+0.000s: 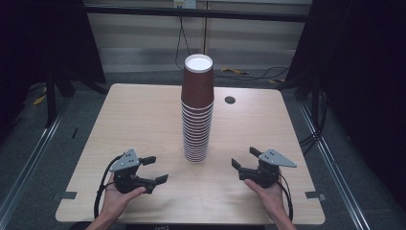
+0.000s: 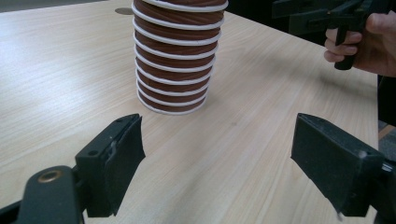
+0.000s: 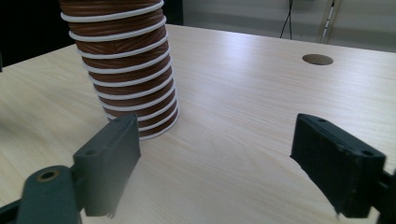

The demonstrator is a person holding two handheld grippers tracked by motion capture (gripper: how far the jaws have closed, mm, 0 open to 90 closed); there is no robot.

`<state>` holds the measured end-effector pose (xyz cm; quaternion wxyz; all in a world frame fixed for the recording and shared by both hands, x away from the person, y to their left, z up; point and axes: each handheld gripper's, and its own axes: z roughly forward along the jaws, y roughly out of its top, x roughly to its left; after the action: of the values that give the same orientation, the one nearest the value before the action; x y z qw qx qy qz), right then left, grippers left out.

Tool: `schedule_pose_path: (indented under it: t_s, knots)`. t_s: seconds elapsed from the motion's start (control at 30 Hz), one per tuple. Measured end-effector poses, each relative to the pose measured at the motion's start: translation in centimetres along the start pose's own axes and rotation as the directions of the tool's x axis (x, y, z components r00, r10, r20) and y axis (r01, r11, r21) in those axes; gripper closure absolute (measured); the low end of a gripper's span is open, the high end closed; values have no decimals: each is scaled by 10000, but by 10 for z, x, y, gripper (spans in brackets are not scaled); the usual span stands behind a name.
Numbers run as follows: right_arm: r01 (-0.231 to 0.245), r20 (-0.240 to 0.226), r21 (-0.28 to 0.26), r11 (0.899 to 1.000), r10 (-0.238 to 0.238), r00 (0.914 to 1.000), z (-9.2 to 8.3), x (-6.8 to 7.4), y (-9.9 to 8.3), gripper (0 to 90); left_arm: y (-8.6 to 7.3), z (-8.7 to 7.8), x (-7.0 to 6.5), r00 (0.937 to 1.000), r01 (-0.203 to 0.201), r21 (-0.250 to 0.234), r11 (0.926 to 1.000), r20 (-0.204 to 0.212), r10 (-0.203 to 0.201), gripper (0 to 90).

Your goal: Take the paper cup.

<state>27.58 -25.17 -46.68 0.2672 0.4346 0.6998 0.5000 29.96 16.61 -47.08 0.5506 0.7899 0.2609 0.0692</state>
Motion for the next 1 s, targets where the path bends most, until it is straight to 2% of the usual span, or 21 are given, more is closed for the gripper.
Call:
schedule_pose_path:
  t_s: [0.1,0.4,0.7,0.73,0.77,0.83,1.0]
  knots:
    - [-345,-269,33,9994,346,9990,-2,-1,1,161,0,1,0,10000,-5,29,10000,23,5,164]
    - [-233,-432,88,9997,237,9988,-9,1,7,185,0,2,-1,9999,-101,-84,9999,71,101,163]
    - [-439,-710,323,9985,461,9964,-16,4,17,193,0,2,-2,9999,-137,-114,9998,77,138,167]
    - [-316,-903,315,9990,343,9953,-19,6,19,255,0,2,-2,9999,-126,-99,9999,92,127,166]
    - [-316,-903,315,9990,343,9953,-19,6,19,255,0,2,-2,9998,-149,-76,9999,101,149,166]
    - [-191,-1232,288,9994,226,9921,-22,9,23,257,0,-1,-4,9998,-177,-159,9997,79,178,163]
    - [-134,-1484,326,9994,181,9888,-23,13,29,258,0,0,-4,9997,-198,-103,9998,130,199,164]
